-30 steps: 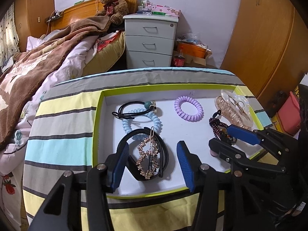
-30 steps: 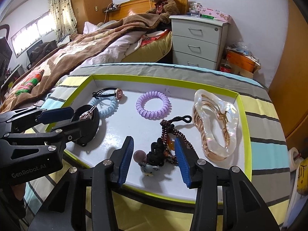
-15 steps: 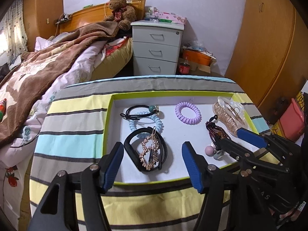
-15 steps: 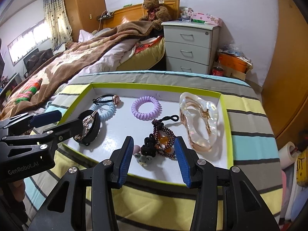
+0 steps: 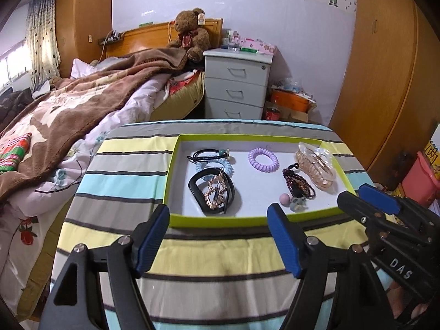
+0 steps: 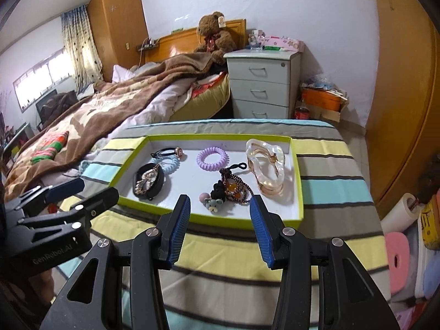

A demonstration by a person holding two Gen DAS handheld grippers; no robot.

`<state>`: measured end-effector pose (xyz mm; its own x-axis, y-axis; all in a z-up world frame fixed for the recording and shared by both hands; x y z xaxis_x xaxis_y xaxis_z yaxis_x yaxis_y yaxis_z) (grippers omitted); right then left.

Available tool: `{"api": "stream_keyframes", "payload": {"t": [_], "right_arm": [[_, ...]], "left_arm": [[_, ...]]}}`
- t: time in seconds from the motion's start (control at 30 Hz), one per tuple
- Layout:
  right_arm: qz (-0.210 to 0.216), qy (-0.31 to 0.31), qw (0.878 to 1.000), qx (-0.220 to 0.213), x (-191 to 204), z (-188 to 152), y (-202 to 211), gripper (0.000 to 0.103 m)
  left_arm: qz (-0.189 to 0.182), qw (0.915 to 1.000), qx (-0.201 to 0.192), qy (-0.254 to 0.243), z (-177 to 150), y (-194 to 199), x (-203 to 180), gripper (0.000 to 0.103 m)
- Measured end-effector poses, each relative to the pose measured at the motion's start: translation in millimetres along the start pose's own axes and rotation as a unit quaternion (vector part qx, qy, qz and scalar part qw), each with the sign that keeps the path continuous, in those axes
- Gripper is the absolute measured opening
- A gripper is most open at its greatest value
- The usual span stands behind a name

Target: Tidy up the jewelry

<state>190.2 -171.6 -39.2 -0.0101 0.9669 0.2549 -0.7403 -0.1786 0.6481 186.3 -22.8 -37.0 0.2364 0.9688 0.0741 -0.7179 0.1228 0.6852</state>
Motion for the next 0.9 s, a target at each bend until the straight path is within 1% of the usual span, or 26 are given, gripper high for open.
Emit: {"api": "stream_keyframes", "payload": {"t": [0.1, 0.3, 0.5, 0.6, 0.7, 0.9], "right_arm": [[-0.003, 0.005, 1.0, -0.013, 2.3, -4.1, 15.1, 0.047], [0.004, 0.007, 1.0, -0.019, 8.7, -19.2, 30.7, 0.052], [0.008, 0.008, 1.0, -0.026, 15.3, -29.6, 41.9, 0.053], [0.008, 0.008, 1.0, -0.028, 15.5, -32.9, 44.0, 0.053], [0.008, 0.007, 0.999, -0.03, 16.2, -39.0, 46.9, 0.053], [0.005, 0.003, 1.0, -0.03, 15.4, -44.8, 48.3, 0.053]], "left_arm": [[0.0, 0.9999, -0.009, 0.004, -6.2, 11.1, -2.2, 0.081], [0.009, 0.9996, -0.024, 0.011, -17.9, 29.3, -4.7, 0.081], [0.017, 0.9992, -0.037, 0.006, -28.9, 46.9, -8.1, 0.081], [0.021, 0.999, -0.037, 0.011, -35.7, 53.0, -7.9, 0.082], [0.029, 0.9986, -0.044, 0.005, -37.3, 56.2, -7.9, 0.083], [0.056, 0.998, -0.031, -0.001, -42.1, 54.5, -4.3, 0.083]]}}
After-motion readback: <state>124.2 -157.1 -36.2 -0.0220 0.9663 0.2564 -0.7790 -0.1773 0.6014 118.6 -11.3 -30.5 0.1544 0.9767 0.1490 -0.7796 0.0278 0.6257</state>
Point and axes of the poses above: each gripper's, at about its wrist camera, not at the fingertips, and y roughly against the way its jaws point, x to its left, z to its top, the point moved 9 cm from there along -y, roughly the way its jaws point, and after that the axes turned 10 degrees about -y, right-handed, at the moved point
